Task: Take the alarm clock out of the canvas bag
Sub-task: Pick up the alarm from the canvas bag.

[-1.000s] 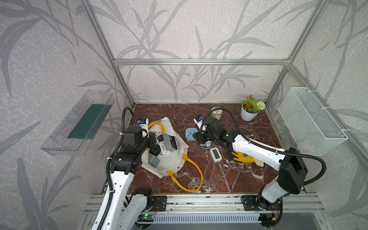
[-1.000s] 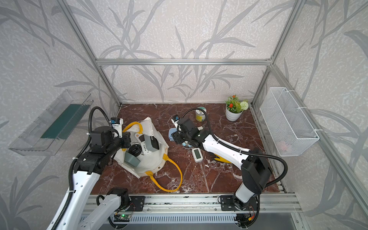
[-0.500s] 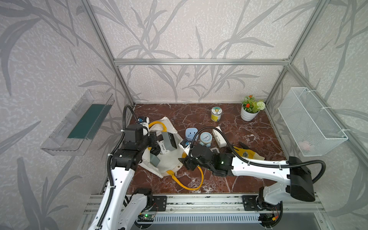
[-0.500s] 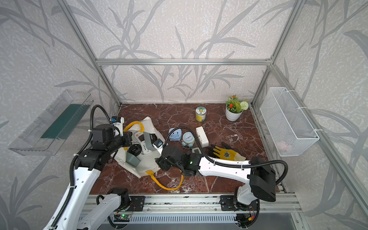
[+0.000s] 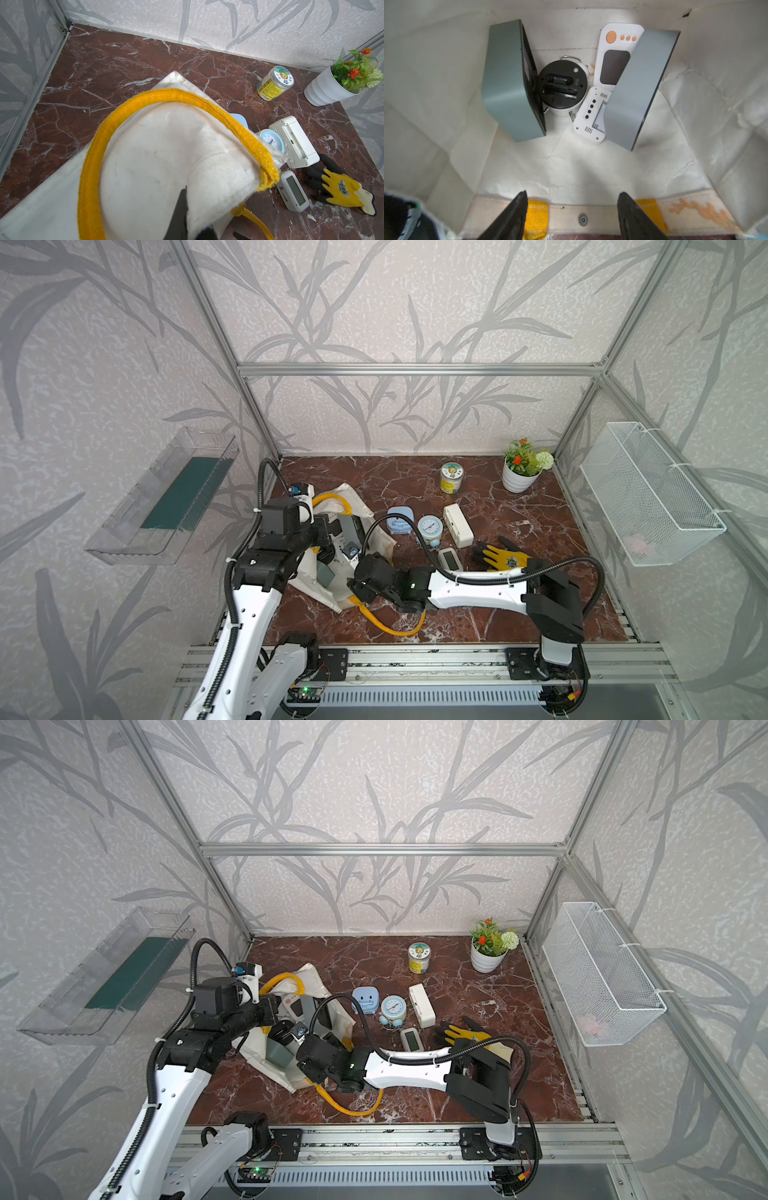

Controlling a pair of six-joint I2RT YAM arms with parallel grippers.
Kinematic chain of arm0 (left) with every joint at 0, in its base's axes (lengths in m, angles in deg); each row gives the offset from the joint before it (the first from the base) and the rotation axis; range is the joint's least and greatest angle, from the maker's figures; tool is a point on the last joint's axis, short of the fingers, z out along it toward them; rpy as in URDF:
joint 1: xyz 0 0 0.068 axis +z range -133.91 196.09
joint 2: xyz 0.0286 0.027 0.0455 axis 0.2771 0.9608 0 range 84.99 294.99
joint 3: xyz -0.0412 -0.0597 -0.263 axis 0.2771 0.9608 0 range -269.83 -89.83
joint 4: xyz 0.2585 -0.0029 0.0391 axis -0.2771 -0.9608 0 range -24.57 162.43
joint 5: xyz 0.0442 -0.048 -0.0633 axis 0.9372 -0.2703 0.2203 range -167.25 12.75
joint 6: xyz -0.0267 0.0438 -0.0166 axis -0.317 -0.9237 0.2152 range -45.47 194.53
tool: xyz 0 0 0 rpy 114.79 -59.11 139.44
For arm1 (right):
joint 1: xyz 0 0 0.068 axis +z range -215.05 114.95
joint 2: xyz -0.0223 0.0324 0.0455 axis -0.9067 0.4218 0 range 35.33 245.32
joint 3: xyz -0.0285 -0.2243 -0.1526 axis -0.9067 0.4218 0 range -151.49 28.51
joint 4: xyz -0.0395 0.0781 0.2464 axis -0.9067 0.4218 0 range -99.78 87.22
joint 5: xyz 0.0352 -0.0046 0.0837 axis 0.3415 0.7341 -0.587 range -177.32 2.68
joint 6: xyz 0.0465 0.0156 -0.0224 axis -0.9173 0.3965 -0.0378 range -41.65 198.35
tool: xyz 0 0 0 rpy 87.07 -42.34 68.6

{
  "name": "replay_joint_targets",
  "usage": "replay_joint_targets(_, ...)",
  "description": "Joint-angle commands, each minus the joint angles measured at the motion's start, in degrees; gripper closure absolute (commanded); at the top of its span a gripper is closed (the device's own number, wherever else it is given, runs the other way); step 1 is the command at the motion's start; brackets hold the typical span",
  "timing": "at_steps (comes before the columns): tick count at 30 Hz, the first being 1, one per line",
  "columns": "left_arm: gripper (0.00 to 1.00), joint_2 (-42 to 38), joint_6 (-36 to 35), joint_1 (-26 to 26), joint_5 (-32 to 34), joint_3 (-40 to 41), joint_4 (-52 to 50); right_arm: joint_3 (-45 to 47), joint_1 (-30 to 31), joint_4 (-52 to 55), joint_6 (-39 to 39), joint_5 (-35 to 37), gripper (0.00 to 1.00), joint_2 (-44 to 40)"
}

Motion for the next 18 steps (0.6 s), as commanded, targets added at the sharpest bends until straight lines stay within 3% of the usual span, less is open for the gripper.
replay_joint_targets(1, 1.0, -0.8, 0.79, 0.22, -2.09, -1.53, -0.64, -4.51, -0.68, 1.48, 1.91, 4.2, 0.29, 3.31)
replay_joint_targets(18, 1.0, -4.24, -0.1, 0.22, -3.9, 0.94, -1.38, -19.74, -5.97, 7.85, 2.06, 6.9, 0.21, 16.8)
